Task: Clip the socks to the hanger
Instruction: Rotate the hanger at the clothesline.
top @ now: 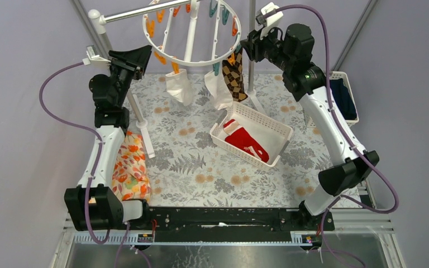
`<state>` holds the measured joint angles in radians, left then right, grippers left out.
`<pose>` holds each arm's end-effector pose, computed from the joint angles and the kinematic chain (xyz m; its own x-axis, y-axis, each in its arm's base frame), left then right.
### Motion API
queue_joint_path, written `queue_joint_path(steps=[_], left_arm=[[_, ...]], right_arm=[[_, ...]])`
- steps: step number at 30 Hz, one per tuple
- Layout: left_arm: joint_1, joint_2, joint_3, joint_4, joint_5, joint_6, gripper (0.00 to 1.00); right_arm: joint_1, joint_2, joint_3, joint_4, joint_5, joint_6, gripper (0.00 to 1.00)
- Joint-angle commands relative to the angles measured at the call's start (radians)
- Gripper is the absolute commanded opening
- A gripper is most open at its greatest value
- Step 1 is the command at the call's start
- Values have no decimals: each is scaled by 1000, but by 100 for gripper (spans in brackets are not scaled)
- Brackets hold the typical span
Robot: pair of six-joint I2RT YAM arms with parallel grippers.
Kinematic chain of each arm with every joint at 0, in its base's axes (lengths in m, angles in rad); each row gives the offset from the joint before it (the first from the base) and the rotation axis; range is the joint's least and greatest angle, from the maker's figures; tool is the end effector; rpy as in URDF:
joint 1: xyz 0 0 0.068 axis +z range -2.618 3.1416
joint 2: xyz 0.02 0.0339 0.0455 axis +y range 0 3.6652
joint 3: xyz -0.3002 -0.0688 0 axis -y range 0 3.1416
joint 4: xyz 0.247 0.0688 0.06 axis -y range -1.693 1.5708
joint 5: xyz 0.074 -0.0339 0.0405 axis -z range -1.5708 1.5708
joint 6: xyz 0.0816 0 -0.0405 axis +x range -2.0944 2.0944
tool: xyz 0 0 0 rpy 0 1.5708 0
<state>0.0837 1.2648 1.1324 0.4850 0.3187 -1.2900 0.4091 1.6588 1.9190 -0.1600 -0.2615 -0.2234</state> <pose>0.3255 0.0017 0.4789 -0.1099 -0.9249 -0.3640 0.3899 0.2968 -0.8717 0.3785 0.1871 0.5494 0.2269 -0.1349 -0.9645 -0.5845 0.7733 -0.2457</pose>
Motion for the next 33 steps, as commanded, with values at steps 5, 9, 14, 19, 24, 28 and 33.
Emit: queue_joint_path(steps=[5, 9, 14, 19, 24, 28, 33], left_arm=[[-55, -6, -17, 53, 15, 19, 31], [-66, -36, -31, 53, 14, 24, 23], [-80, -67, -47, 59, 19, 25, 18], [-131, -90, -50, 60, 12, 45, 17], [-167, -96, -46, 46, 2, 94, 18], [-169, -143, -60, -15, -16, 210, 19], [-168, -234, -104, -11, 31, 422, 33]], right_arm=[[-6, -109, -38, 79, -33, 19, 40], [-6, -111, -46, 80, -32, 22, 41], [-6, -122, -65, 95, -50, 45, 41], [-6, -147, -90, 103, -108, 87, 41], [-6, -191, -147, 126, -248, 140, 50], [-6, -224, -189, 151, -327, 175, 58], [-4, -234, -235, 248, -477, 300, 59]])
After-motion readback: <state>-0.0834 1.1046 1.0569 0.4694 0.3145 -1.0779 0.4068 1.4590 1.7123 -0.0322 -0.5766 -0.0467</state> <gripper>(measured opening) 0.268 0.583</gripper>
